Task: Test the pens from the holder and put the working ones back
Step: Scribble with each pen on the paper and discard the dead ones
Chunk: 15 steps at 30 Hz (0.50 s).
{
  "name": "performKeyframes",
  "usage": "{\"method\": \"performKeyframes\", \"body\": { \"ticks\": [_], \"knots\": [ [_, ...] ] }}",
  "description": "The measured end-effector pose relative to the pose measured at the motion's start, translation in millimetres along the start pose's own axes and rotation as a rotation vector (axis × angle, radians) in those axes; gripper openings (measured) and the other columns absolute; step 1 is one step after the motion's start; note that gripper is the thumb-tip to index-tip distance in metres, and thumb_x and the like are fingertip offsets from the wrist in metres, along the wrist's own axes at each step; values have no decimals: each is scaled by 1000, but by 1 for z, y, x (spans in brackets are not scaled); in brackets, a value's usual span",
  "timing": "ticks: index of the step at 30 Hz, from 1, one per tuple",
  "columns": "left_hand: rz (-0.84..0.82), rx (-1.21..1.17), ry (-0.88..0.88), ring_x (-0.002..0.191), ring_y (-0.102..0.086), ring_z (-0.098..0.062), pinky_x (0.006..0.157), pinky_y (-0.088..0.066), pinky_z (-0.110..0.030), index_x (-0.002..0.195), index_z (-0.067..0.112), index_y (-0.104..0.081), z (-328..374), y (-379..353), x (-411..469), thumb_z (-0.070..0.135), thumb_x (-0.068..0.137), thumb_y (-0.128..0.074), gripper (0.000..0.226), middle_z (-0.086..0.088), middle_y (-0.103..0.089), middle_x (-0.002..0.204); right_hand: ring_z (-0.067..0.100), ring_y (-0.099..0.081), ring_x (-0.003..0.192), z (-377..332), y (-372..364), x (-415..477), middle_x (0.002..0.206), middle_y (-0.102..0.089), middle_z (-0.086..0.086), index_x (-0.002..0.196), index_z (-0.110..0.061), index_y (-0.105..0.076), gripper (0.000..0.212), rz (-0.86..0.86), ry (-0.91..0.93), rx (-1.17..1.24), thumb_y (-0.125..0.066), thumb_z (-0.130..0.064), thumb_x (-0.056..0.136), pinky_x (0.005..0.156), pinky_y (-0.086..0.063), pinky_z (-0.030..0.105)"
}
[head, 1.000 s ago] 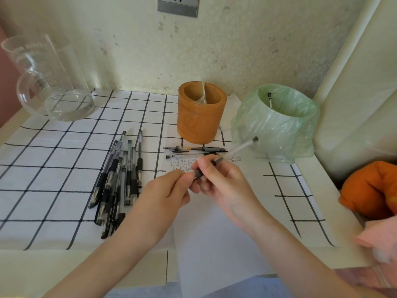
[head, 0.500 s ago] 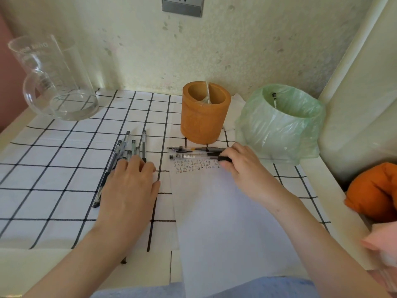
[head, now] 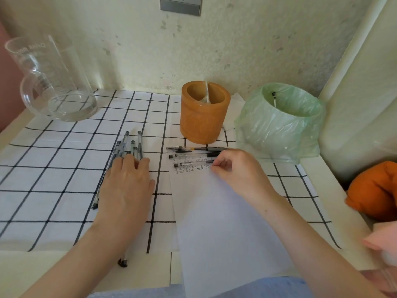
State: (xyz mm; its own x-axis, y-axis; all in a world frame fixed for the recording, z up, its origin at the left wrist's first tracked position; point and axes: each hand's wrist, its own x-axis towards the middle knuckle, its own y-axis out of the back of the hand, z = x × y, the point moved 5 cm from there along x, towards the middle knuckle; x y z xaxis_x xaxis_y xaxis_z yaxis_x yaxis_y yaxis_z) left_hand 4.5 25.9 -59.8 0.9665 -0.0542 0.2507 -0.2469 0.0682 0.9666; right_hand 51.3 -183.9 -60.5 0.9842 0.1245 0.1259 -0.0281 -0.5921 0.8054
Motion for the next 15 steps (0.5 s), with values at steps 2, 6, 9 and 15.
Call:
{"method": "performKeyframes", "body": {
  "ticks": [2, 6, 9, 15],
  "knots": [
    [4, -23, -1, 70, -56, -38, 59, -51, -43, 93, -3, -65, 0, 2, 1, 3, 62, -79, 34, -21, -58, 74, 16, -56, 80, -5, -3, -2, 82, -61, -1, 87, -17, -71, 7, -14, 78, -24, -65, -17, 84, 74, -49, 38],
    [-35, -128, -2, 68, -56, -33, 55, -52, -42, 96, -2, -63, 5, 2, -3, -5, 64, -73, 34, -17, -57, 76, 14, -50, 91, -4, -6, -1, 88, -60, 1, 101, -17, -71, 16, -11, 124, -83, -59, -18, 89, 79, -46, 35],
    [-61, -199, -3, 65, -57, -31, 50, -51, -37, 99, -1, -62, 9, 0, -5, -7, 63, -72, 37, -16, -55, 82, 10, -48, 86, -6, -8, -2, 90, -61, 0, 100, -16, -71, 16, -5, 124, -55, -58, -19, 91, 77, -44, 31],
    [-45, -307, 59, 57, -51, -23, 49, -38, -28, 113, 1, -56, 2, 12, -3, -6, 72, -65, 42, -19, -51, 103, 10, -48, 60, -16, -13, -8, 74, -66, 6, 85, -15, -70, 19, -118, 2, 298, -56, -25, 93, 59, -38, 23]
  ]
}}
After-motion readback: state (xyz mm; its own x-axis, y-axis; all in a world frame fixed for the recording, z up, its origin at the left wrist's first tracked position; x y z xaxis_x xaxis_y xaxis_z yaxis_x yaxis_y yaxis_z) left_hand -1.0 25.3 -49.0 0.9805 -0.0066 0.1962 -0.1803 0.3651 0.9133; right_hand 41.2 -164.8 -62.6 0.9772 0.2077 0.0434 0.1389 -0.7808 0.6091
